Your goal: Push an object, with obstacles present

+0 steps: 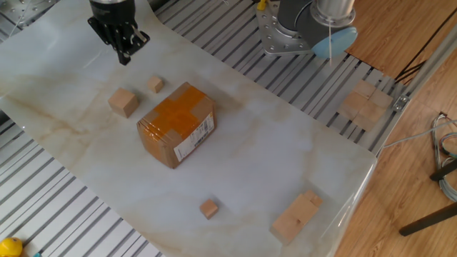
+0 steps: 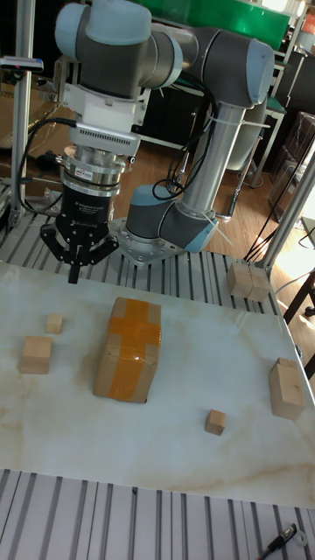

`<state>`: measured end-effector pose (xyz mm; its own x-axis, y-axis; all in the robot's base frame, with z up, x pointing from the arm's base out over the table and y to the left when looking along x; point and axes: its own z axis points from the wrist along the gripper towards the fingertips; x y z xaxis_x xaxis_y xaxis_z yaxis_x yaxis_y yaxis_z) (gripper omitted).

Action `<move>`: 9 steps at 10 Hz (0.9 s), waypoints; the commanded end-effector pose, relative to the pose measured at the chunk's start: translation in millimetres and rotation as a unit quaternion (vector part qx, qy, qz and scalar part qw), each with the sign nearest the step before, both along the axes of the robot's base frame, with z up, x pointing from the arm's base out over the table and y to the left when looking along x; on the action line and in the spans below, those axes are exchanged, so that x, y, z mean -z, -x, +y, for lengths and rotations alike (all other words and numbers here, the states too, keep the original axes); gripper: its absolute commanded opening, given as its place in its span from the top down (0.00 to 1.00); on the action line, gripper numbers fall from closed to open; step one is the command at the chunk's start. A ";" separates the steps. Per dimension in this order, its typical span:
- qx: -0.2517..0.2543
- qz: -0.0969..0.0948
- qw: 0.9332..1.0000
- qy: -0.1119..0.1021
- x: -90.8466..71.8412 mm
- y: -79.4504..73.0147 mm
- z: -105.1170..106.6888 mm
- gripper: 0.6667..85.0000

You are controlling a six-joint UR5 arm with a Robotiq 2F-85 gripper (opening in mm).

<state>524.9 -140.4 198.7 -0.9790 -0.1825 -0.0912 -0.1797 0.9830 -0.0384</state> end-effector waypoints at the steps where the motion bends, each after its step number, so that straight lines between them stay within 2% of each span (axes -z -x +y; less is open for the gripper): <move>1: -0.010 0.003 1.000 -0.002 0.0 6.7 -13.7 0.99; 2: -0.018 0.007 1.000 0.003 0.1 8.7 -15.7 0.99; 3: -0.019 0.007 1.000 -0.003 0.2 8.7 -12.5 0.99; 4: -0.013 0.015 1.000 0.015 0.2 13.1 -22.1 0.99; 5: -0.006 0.014 1.000 0.011 0.2 12.2 -20.5 0.99; 7: 0.016 0.011 1.000 -0.006 -4.9 2.4 3.4 0.99; 9: 0.018 0.010 1.000 -0.005 -6.4 -1.7 9.6 0.99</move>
